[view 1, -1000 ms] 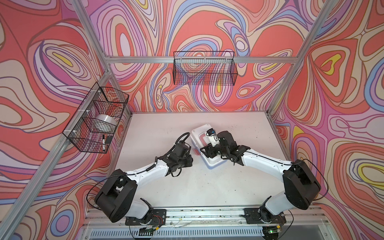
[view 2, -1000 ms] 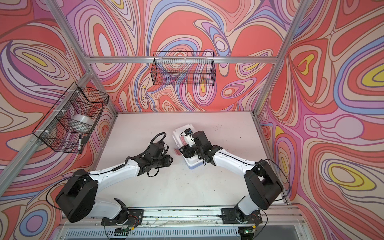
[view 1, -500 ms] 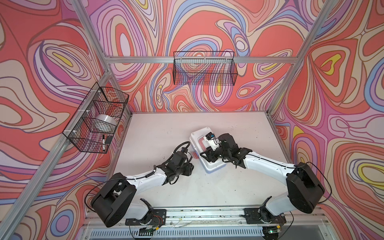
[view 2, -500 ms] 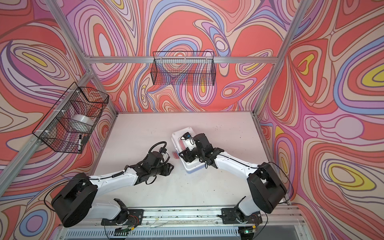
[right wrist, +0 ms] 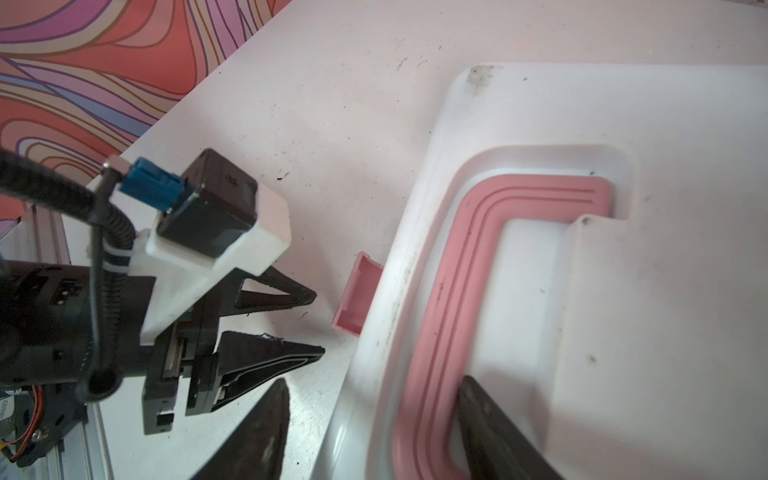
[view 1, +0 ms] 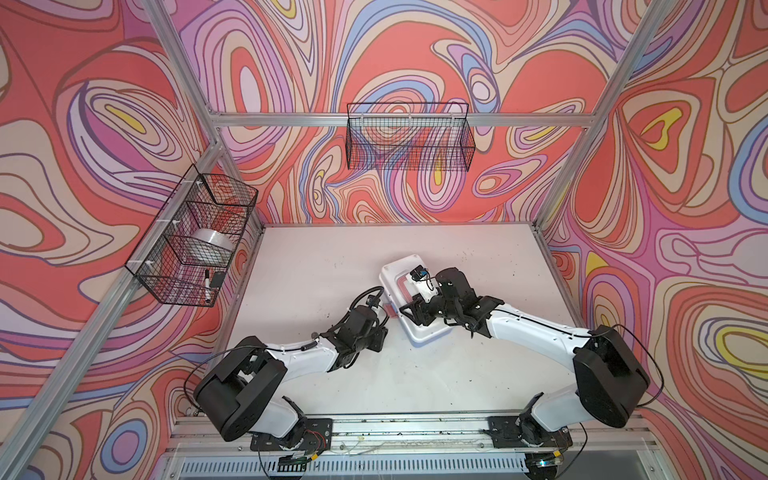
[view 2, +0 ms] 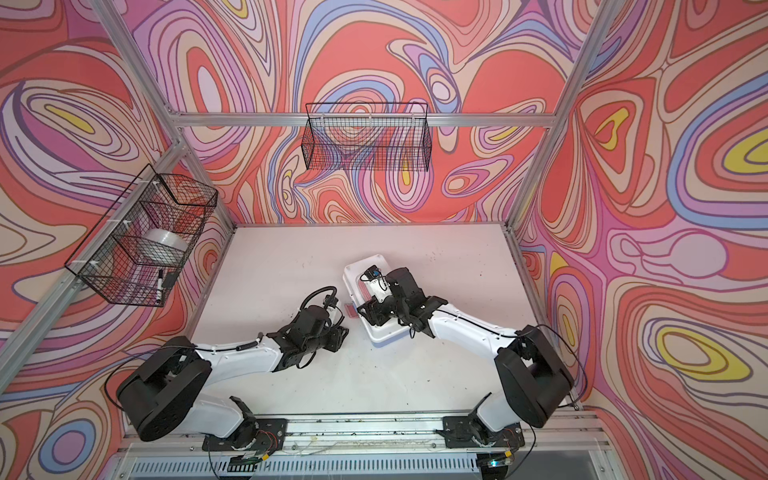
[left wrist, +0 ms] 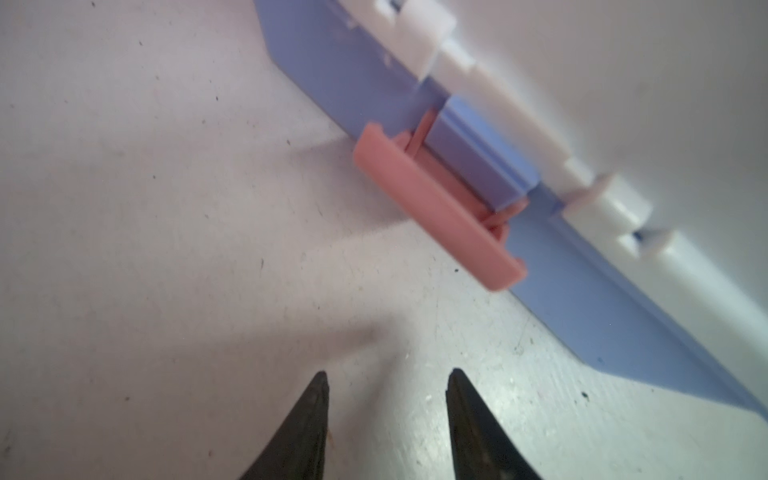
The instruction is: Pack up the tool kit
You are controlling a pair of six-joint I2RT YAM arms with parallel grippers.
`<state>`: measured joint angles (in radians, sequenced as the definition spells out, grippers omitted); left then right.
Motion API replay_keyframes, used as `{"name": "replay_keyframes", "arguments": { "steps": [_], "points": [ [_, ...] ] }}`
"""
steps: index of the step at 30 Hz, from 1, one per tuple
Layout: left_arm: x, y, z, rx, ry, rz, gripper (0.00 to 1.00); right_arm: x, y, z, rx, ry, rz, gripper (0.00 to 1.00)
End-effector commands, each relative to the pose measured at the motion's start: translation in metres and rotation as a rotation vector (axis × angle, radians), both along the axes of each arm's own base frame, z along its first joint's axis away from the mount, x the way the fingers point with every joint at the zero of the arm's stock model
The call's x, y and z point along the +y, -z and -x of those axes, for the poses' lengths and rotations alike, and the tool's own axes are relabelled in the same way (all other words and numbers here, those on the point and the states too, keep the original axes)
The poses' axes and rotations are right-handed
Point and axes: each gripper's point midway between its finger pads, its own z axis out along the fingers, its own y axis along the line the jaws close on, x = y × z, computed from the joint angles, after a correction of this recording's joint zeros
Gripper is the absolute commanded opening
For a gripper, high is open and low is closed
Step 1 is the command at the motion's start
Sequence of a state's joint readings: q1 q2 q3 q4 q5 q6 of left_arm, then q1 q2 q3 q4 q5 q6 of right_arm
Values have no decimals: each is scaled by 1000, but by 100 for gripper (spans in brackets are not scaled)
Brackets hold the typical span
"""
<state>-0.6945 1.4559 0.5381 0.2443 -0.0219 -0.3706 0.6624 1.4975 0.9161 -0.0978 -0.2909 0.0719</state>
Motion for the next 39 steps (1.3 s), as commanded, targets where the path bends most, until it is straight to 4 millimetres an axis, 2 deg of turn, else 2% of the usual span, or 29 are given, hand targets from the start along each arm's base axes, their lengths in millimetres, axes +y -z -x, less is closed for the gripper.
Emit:
{"name": "replay_keyframes", "arguments": {
  "steps": [1,10,18,26,31,39],
  "points": [
    [-3,-14,-18,-45,-56,6,45,-17,54,40,219,-11,128,66],
    [-11,-29,-36,-63,-95,17,45,-19,54,36,207,4,134,67],
    [-17,-38,-40,-74,-90,44,45,-21,54,36,196,15,142,68],
    [-8,-33,-34,-80,-95,24,45,-23,45,28,150,38,143,70],
    [-5,-31,-29,-89,-80,17,47,-28,46,18,116,78,176,75],
    [2,-22,-17,-61,-68,10,46,-20,37,2,93,91,177,80]
  ]
}}
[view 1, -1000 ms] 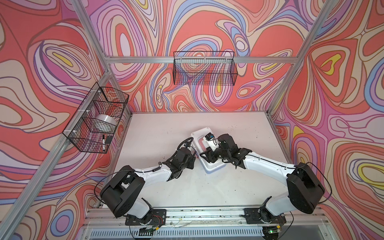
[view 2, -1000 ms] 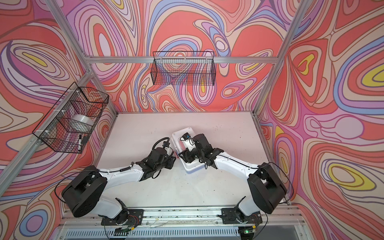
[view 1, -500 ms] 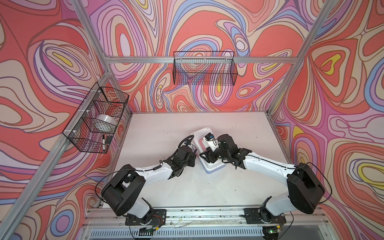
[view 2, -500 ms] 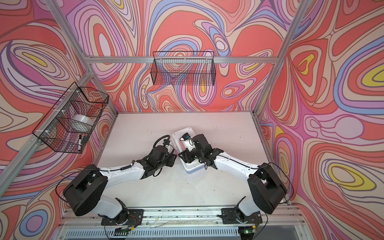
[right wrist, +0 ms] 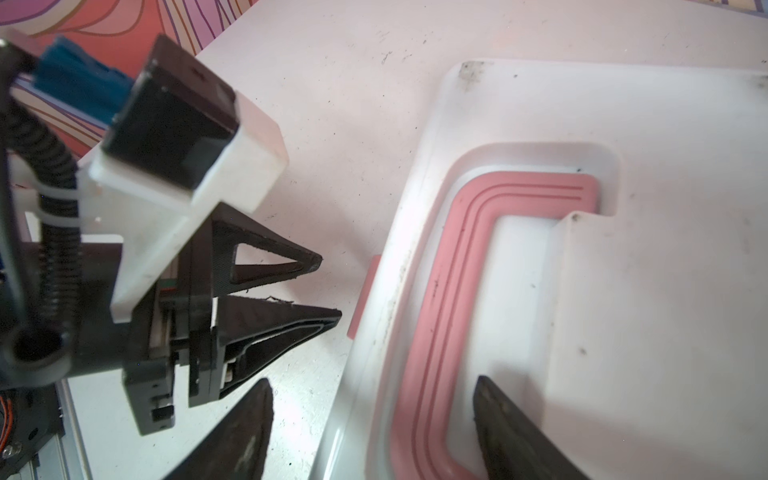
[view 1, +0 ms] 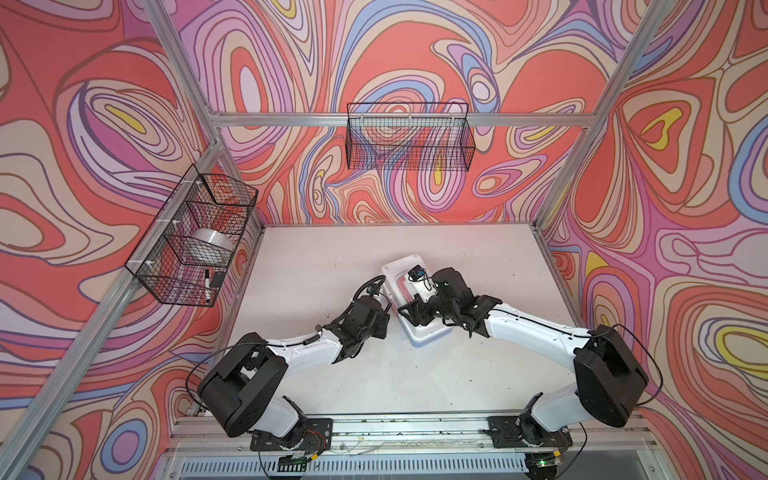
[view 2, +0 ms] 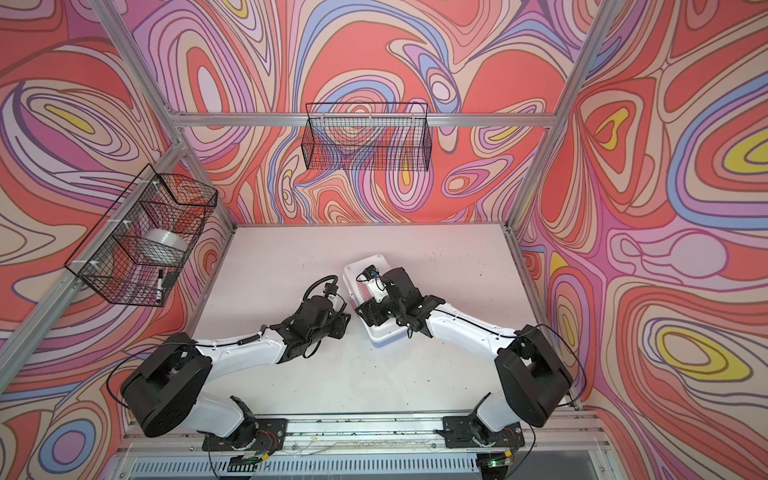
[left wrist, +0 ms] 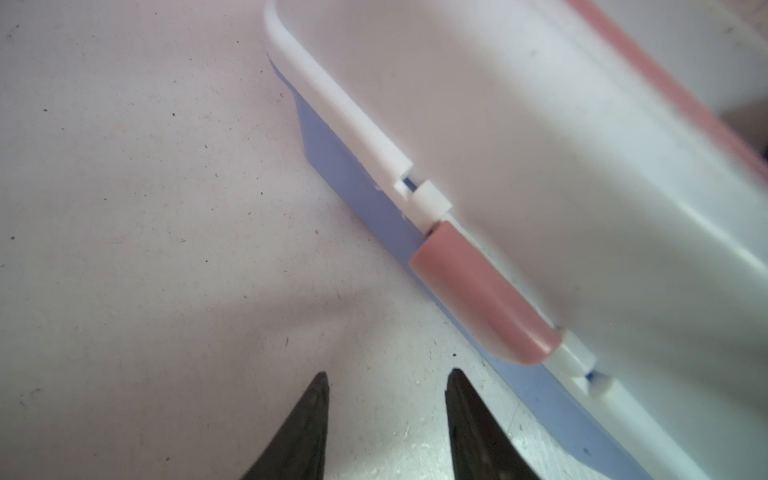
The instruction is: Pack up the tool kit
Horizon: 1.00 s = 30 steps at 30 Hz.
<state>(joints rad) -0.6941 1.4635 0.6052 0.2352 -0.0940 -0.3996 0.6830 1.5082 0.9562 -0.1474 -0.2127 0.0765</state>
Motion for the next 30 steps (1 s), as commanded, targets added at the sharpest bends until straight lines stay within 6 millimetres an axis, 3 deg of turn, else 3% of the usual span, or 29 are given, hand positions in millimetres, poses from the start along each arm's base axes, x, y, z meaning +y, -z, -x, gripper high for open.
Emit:
{"name": "replay_keyframes", "arguments": {
  "steps": [1,11,16,20,30],
  "points": [
    [6,1,7,-1,1,-4,46,-20,38,4,101,63,136,80],
    [15,4,16,8,-8,-15,47,-22,33,-21,75,139,214,81],
    [15,1,19,11,-13,12,47,-23,16,-31,36,172,197,79],
    [21,11,28,35,-14,3,47,-26,1,-34,-1,193,191,78],
    [16,9,27,34,-2,25,47,-76,-8,-56,-64,336,298,87]
  ]
}}
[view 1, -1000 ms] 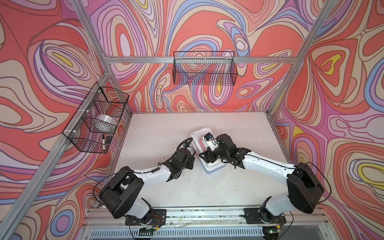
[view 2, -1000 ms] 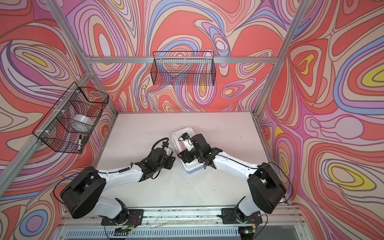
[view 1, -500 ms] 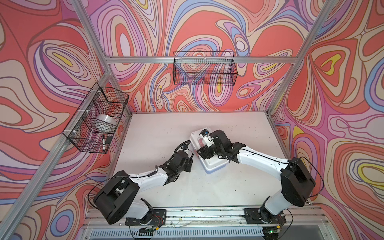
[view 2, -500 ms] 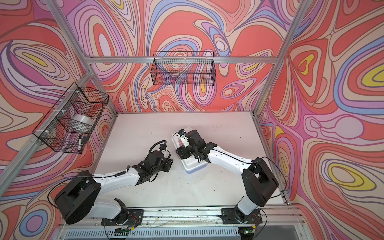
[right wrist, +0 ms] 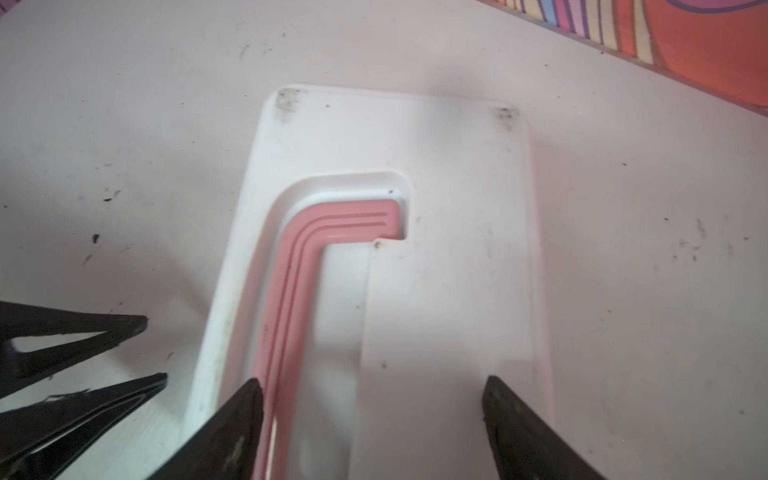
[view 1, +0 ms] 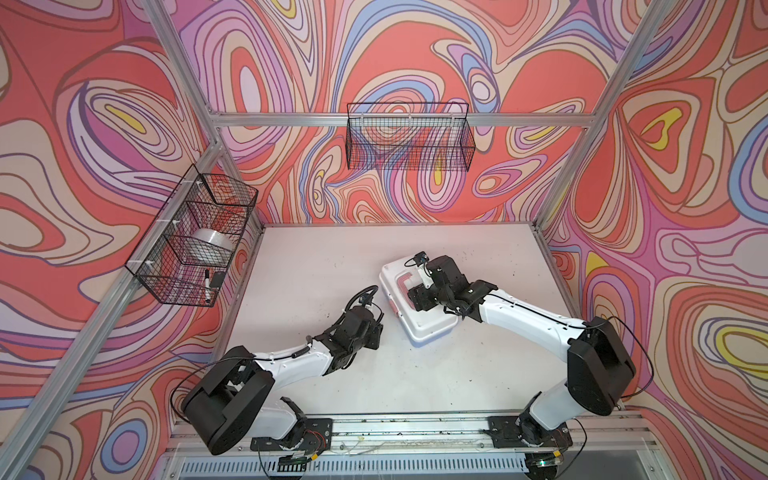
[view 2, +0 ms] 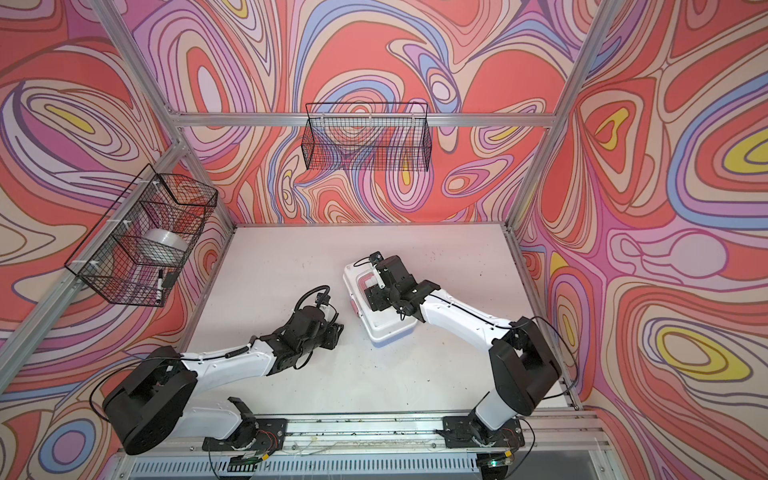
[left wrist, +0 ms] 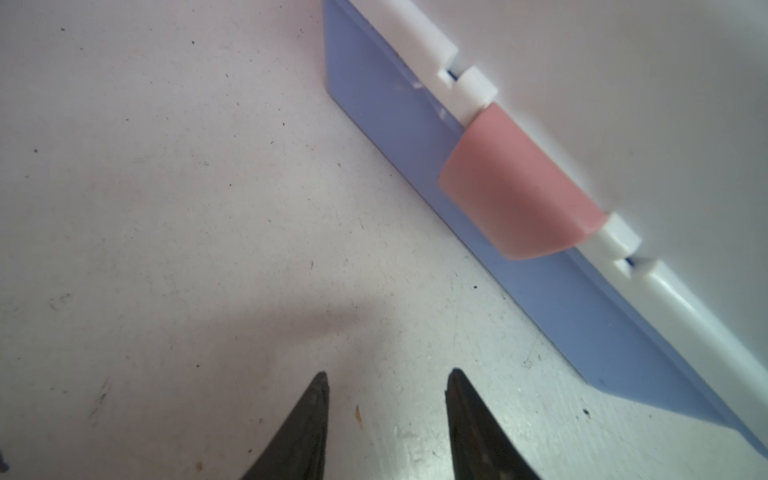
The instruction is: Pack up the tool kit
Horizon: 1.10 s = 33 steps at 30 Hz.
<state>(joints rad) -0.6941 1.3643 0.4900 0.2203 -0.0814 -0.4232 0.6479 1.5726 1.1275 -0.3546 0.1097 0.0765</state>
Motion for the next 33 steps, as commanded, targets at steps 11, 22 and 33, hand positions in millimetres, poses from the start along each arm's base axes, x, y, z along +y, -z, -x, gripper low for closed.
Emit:
{"name": "replay_keyframes", "arguments": {
  "steps": [11,22,33],
  "points": [
    [-9,-7,-2,-6,18,42,47,-42,20,-14,51,36,88,89],
    [-12,-9,-2,-20,33,50,47,-30,46,2,103,-152,97,83],
    [-29,-7,5,-107,178,99,50,-27,66,25,116,-319,134,74]
  ]
}}
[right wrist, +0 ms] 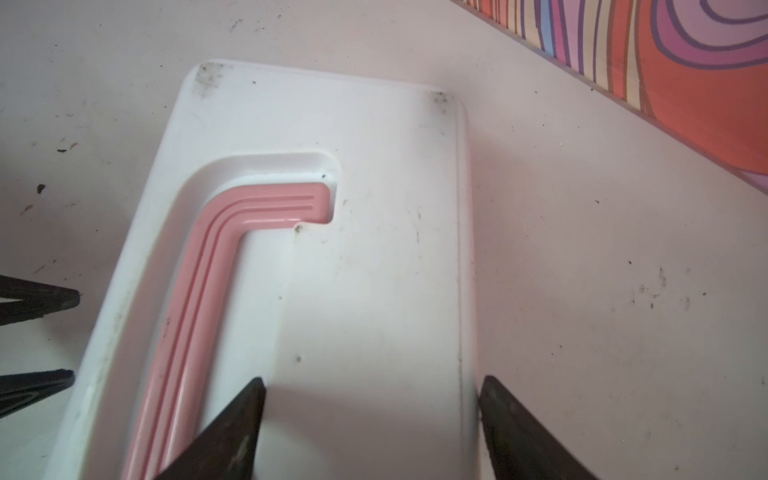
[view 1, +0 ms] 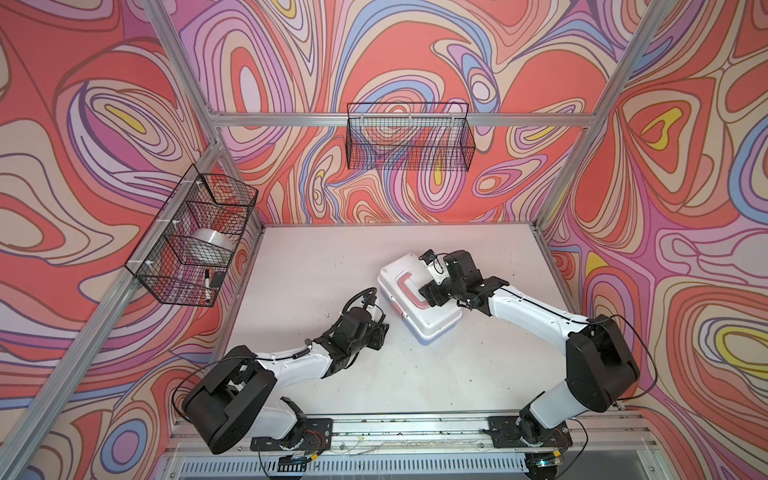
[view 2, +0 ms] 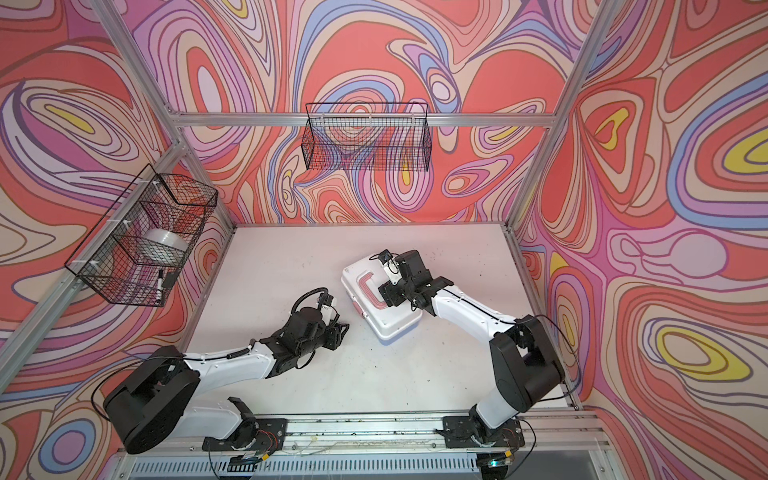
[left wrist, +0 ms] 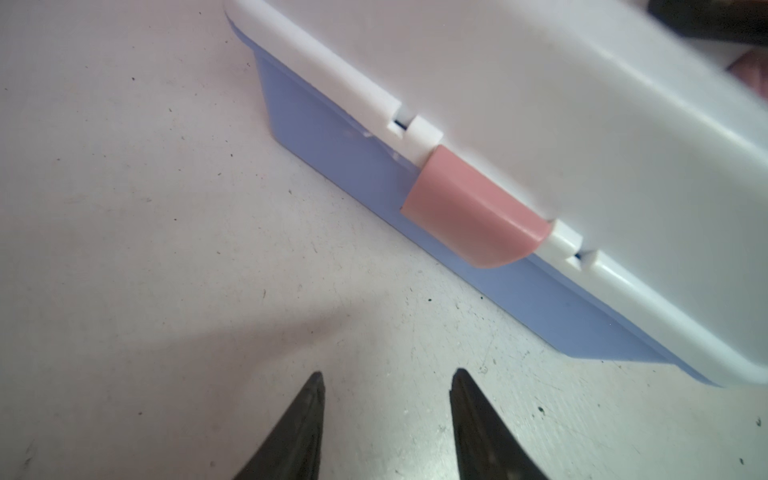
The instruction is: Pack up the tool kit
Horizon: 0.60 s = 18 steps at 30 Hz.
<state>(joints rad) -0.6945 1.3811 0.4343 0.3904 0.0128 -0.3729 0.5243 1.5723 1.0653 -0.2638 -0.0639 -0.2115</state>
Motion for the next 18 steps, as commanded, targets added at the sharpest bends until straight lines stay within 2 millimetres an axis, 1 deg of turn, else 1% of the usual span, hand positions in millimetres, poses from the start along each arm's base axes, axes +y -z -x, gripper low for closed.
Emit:
{"name": "replay_keyframes", "arguments": {
  "steps": [1,6,12,18],
  "points": [
    [-12,-1,3,-59,84,24,51,-6,57,41,174,-121,98,73],
    [-18,5,8,-103,117,38,54,-2,62,46,177,-168,95,72],
    [-18,6,7,-157,112,58,56,-1,72,50,156,-195,160,70],
    [-19,5,4,-197,115,61,61,5,78,55,162,-227,166,70]
  ]
}}
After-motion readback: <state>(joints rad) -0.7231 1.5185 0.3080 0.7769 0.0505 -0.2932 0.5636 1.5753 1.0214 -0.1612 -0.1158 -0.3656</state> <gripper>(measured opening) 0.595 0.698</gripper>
